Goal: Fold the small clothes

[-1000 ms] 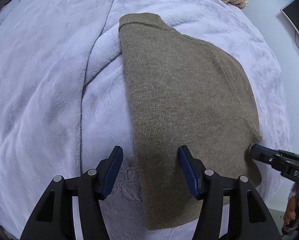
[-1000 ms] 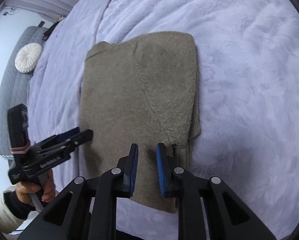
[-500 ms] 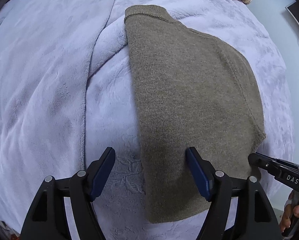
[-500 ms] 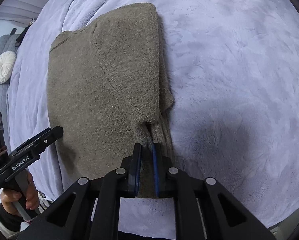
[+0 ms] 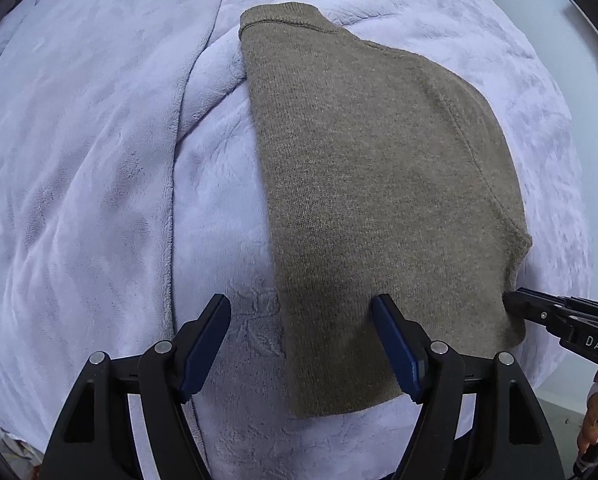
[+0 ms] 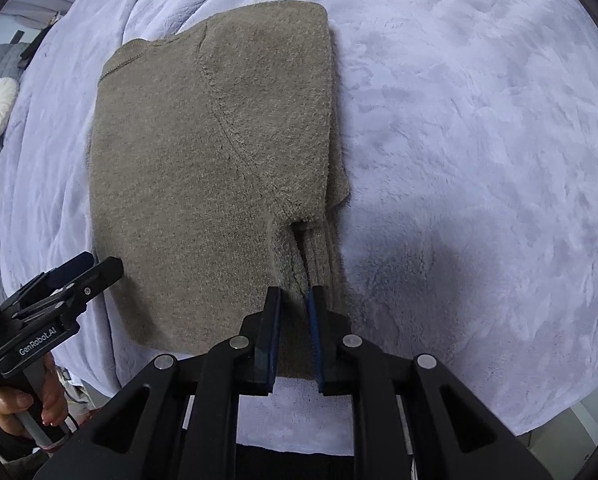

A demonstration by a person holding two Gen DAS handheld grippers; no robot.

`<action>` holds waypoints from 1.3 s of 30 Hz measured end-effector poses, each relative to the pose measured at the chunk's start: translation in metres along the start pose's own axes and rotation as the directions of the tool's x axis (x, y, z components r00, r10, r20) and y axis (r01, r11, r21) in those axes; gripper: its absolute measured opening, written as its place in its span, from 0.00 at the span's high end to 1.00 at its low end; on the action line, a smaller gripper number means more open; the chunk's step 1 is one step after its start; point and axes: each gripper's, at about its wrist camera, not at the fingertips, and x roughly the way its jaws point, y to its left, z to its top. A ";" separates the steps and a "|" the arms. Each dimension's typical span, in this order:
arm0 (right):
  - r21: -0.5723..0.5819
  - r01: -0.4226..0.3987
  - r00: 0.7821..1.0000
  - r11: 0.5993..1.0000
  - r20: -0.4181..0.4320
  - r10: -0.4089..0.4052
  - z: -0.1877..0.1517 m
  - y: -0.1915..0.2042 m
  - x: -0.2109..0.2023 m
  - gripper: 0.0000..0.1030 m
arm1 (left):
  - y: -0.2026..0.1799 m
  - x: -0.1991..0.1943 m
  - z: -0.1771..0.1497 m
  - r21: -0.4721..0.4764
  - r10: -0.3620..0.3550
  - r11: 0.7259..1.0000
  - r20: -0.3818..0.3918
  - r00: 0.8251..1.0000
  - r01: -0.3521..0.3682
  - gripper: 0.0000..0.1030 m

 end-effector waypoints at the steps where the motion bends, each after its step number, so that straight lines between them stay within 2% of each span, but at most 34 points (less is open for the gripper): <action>1: -0.009 -0.003 1.000 1.000 -0.005 0.003 0.000 0.000 -0.003 0.84 | -0.001 -0.003 0.000 -0.007 0.009 1.000 0.006 1.000 -0.009 0.28; 5: -0.038 -0.035 0.999 0.999 -0.003 0.035 0.005 0.001 -0.017 0.84 | -0.003 -0.012 0.000 -0.036 0.021 0.999 0.018 1.000 -0.020 0.28; 10: -0.041 -0.058 0.998 0.997 0.018 0.059 0.009 -0.002 -0.034 0.68 | -0.005 -0.021 0.002 -0.052 0.035 0.998 0.030 0.999 -0.033 0.28; 19: -0.008 -0.087 0.995 0.996 0.048 0.088 0.013 -0.005 -0.043 0.67 | -0.011 -0.029 0.006 -0.030 0.049 0.998 0.022 0.999 -0.048 0.28; 22: -0.013 -0.071 0.996 0.997 0.056 0.071 0.014 0.001 -0.044 0.62 | -0.015 -0.030 0.012 -0.039 0.039 0.999 0.025 0.999 -0.038 0.28; 35: -0.069 0.003 0.989 0.998 0.147 0.007 0.021 0.022 -0.073 0.53 | -0.021 -0.055 0.019 -0.037 0.045 0.998 0.074 0.996 -0.042 0.28; 39: -0.089 0.063 0.985 0.994 0.168 -0.047 0.021 0.029 -0.080 0.35 | -0.020 -0.065 0.020 -0.043 0.061 0.997 0.108 0.992 -0.057 0.28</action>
